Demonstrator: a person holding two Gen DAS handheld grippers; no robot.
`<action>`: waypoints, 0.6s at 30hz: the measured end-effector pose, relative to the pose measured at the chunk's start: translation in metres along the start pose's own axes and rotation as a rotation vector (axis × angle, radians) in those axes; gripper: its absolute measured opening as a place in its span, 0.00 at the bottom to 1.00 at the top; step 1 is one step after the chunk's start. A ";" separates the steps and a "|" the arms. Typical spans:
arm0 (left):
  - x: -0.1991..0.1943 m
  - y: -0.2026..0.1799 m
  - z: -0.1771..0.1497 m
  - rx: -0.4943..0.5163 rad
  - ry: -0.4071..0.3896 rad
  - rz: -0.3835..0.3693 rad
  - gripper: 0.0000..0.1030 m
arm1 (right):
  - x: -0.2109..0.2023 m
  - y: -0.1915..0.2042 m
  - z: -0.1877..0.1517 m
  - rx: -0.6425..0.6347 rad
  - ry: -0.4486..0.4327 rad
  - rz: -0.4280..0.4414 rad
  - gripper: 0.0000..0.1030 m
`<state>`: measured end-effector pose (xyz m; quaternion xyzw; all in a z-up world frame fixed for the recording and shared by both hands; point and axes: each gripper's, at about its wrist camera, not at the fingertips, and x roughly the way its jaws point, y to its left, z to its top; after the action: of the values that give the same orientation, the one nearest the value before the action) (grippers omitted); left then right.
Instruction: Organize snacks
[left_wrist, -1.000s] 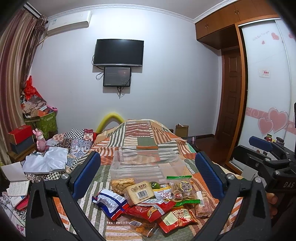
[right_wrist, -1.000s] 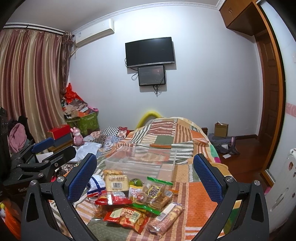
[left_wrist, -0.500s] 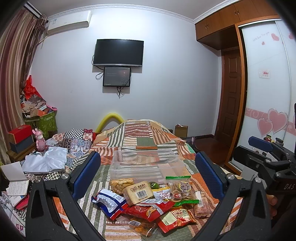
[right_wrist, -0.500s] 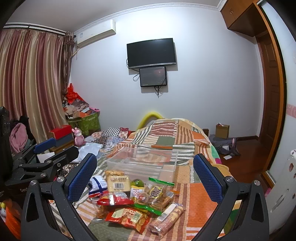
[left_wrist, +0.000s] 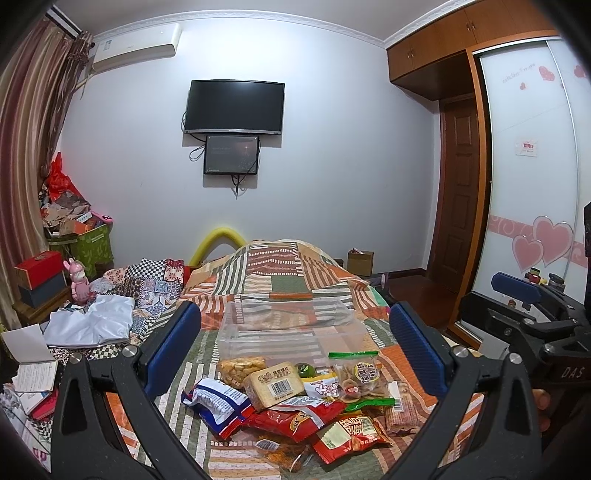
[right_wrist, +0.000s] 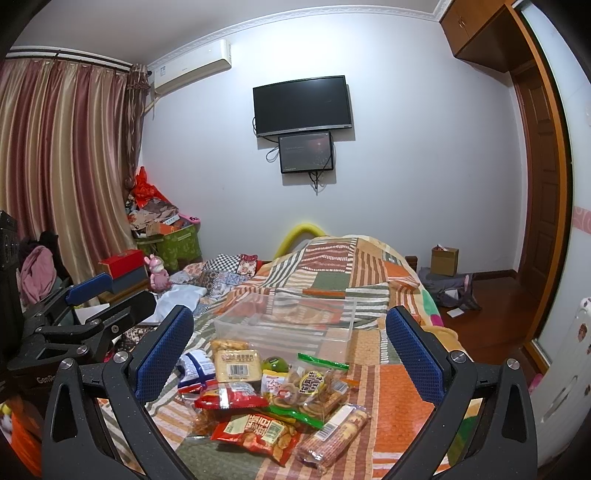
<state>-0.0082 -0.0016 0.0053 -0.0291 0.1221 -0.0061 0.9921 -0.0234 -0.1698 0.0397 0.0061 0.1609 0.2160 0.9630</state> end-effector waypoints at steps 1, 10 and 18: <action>0.000 0.000 0.000 0.000 0.000 0.000 1.00 | 0.000 0.000 0.000 0.000 0.001 0.000 1.00; 0.004 0.001 0.000 -0.002 0.008 -0.001 1.00 | 0.003 -0.001 0.000 0.003 0.009 0.001 1.00; 0.018 0.006 -0.006 -0.006 0.033 -0.002 1.00 | 0.017 -0.007 -0.003 0.009 0.037 -0.003 1.00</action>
<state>0.0082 0.0032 -0.0048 -0.0322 0.1383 -0.0072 0.9898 -0.0074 -0.1691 0.0311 0.0061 0.1794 0.2137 0.9603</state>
